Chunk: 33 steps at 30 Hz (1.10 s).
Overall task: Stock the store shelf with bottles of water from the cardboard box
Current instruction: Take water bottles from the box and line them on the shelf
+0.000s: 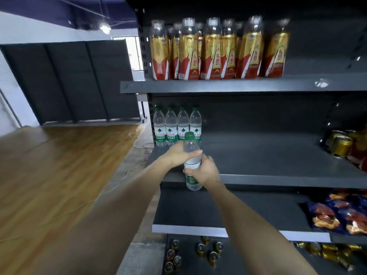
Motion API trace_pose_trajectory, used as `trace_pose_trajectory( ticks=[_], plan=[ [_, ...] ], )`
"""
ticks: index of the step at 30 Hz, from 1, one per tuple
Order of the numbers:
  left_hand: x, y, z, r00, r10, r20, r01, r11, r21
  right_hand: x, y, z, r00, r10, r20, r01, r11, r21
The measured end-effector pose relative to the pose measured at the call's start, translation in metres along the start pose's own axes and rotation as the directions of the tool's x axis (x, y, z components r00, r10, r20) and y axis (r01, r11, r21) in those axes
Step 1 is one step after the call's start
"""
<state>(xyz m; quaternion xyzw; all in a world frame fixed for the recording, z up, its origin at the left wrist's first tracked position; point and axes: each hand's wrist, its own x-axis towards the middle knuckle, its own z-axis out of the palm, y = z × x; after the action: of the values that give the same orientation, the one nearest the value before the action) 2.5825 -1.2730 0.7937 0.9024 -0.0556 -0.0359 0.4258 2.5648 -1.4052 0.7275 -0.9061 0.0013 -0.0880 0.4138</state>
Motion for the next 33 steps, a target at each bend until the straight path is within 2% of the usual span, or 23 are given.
trace_pose_trajectory(
  ticks=[4, 7, 12, 17, 21, 28, 30, 33],
  plan=[
    [0.025, 0.024, 0.020, 0.980, -0.038, -0.193, 0.040, 0.999, 0.005, 0.030, 0.002, -0.011, 1.000, -0.031, -0.003, 0.031, 0.999, 0.021],
    [0.048, 0.036, 0.023, 0.969, -0.029, -0.245, 0.049, 0.996, 0.075, 0.051, 0.008, -0.017, 0.999, -0.039, -0.001, 0.039, 0.999, 0.030],
    [0.082, 0.062, 0.020, 0.969, 0.035, -0.244, -0.005, 0.992, 0.123, 0.084, 0.015, -0.030, 0.998, -0.043, -0.040, 0.046, 0.997, 0.060],
    [0.109, 0.061, 0.031, 0.973, 0.004, -0.232, 0.022, 0.994, 0.110, 0.109, 0.042, -0.037, 0.997, -0.046, 0.057, 0.044, 0.998, 0.035],
    [0.119, 0.055, 0.034, 0.976, -0.024, -0.215, 0.037, 0.998, 0.058, 0.115, 0.074, -0.038, 0.997, -0.003, 0.078, 0.002, 1.000, 0.005],
    [0.111, 0.043, 0.030, 0.998, -0.061, -0.023, 0.062, 0.998, 0.026, 0.095, 0.074, -0.026, 0.998, 0.049, 0.033, -0.049, 0.999, 0.007],
    [0.103, 0.043, 0.028, 0.998, -0.054, 0.016, 0.053, 0.996, 0.064, 0.085, 0.065, -0.023, 0.998, 0.059, 0.012, -0.059, 0.998, -0.008],
    [0.095, 0.041, 0.023, 0.999, -0.036, -0.030, 0.040, 0.985, 0.170, 0.073, 0.052, -0.025, 0.997, 0.073, -0.002, -0.073, 0.996, -0.060]
  ],
)
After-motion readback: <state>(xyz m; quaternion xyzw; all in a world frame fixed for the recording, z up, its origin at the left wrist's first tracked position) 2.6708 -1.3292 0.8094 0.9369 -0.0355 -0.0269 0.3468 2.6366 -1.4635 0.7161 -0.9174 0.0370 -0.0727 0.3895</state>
